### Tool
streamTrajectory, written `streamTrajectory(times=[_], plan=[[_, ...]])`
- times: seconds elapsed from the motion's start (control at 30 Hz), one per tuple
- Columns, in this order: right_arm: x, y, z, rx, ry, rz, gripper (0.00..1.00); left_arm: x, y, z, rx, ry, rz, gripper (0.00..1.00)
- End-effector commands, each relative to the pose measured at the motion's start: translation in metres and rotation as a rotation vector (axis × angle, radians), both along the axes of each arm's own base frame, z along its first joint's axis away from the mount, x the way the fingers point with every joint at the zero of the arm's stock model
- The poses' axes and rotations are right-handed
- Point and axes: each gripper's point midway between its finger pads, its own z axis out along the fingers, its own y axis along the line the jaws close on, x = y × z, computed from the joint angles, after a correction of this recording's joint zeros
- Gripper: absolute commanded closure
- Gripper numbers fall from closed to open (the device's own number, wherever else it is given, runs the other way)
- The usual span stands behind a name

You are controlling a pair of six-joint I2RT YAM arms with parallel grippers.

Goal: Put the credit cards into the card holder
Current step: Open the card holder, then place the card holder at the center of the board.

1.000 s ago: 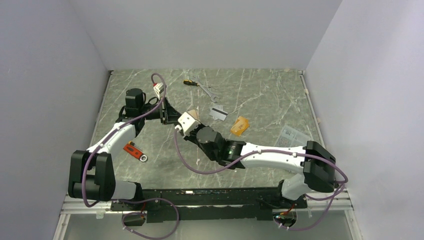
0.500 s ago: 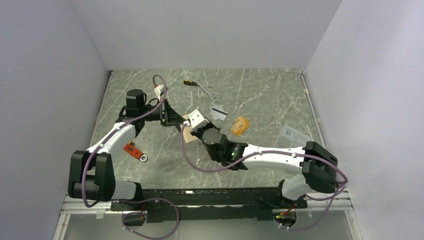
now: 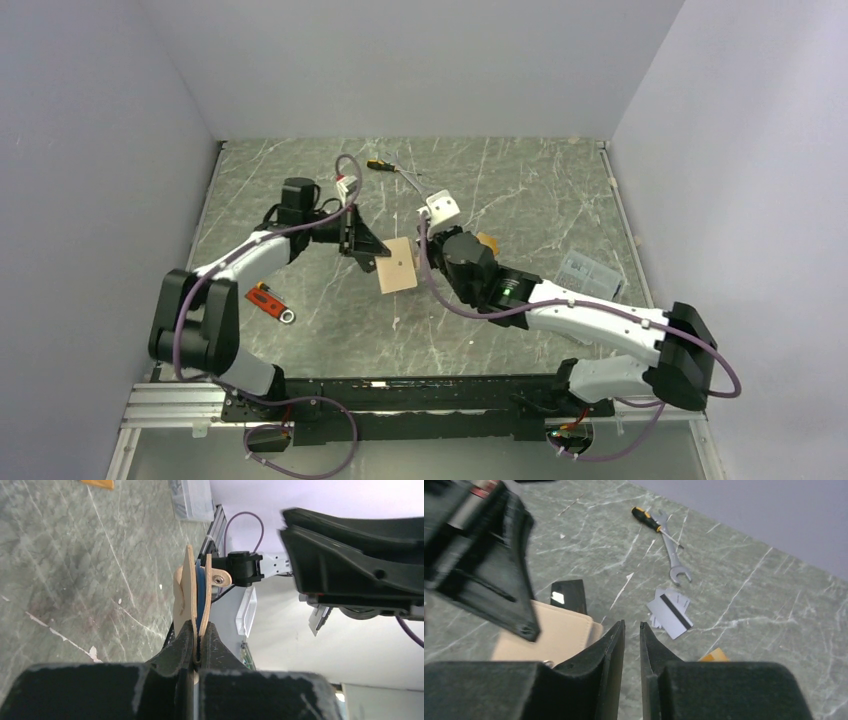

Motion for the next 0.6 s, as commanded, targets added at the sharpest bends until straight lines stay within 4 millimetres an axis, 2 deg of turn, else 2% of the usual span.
streamTrajectory(times=[0.0,0.13,0.23,0.3,0.43,0.53,0.57], plan=[[-0.016,-0.019,-0.011,0.094,0.115,-0.009,0.79,0.001,-0.027,-0.018,0.012,-0.004,-0.098,1.00],[-0.015,-0.047,-0.010,0.172,0.142,-0.067,0.77,0.001,-0.048,-0.028,-0.012,-0.015,-0.156,1.00],[-0.015,-0.064,-0.017,0.190,0.175,-0.099,0.77,0.004,-0.056,-0.045,0.029,-0.030,-0.188,1.00],[-0.014,-0.070,-0.017,0.210,0.185,-0.107,0.77,0.007,-0.055,-0.067,0.084,-0.029,-0.202,1.00],[-0.007,-0.073,-0.019,0.235,0.215,-0.110,0.70,0.003,-0.044,-0.115,0.209,-0.014,-0.235,0.90],[0.001,-0.071,-0.020,0.248,0.244,-0.105,0.63,-0.003,-0.035,-0.135,0.270,-0.022,-0.239,0.83],[0.004,-0.070,-0.022,0.244,0.261,-0.107,0.62,-0.003,-0.032,-0.138,0.281,-0.024,-0.229,0.77]])
